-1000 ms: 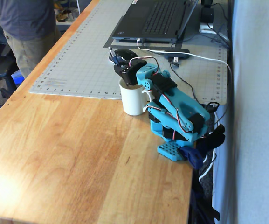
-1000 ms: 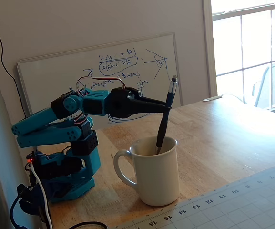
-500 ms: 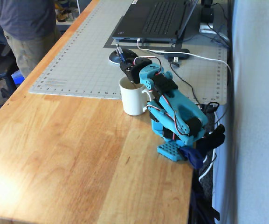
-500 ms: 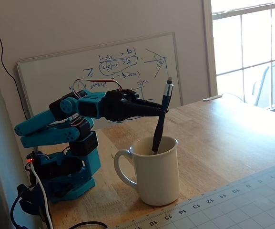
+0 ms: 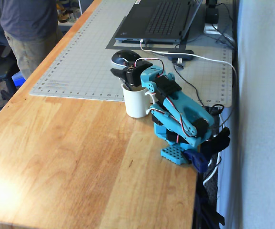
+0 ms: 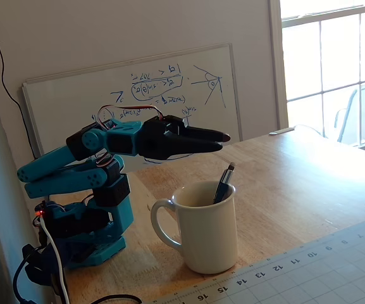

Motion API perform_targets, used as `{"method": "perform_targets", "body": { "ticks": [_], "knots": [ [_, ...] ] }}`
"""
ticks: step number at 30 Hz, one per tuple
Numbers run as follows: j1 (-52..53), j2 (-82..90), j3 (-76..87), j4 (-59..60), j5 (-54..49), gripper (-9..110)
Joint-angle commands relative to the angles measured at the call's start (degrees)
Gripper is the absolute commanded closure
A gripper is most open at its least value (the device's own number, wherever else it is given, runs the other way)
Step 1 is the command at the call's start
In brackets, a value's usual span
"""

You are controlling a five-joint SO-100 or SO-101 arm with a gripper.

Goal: Grasp a pen and put it in a mug.

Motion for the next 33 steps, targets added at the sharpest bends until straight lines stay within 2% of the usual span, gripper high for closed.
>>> {"method": "perform_targets", "body": {
  "ticks": [1, 4, 9, 21, 26, 33],
  "knots": [
    [-4.2, -2.5, -7.8, -1.4, 15.3, 81],
    [-6.9, -7.1, -10.2, -1.2, 27.1, 86],
    [-17.4, -12.1, -14.4, -1.1, 45.5, 95],
    [-39.6, -14.9, -11.5, 2.7, 81.3, 96],
    [-47.5, -14.8, -8.9, 9.7, 84.8, 96],
    [-48.3, -10.4, -6.8, 22.9, 84.8, 96]
  ]
}}
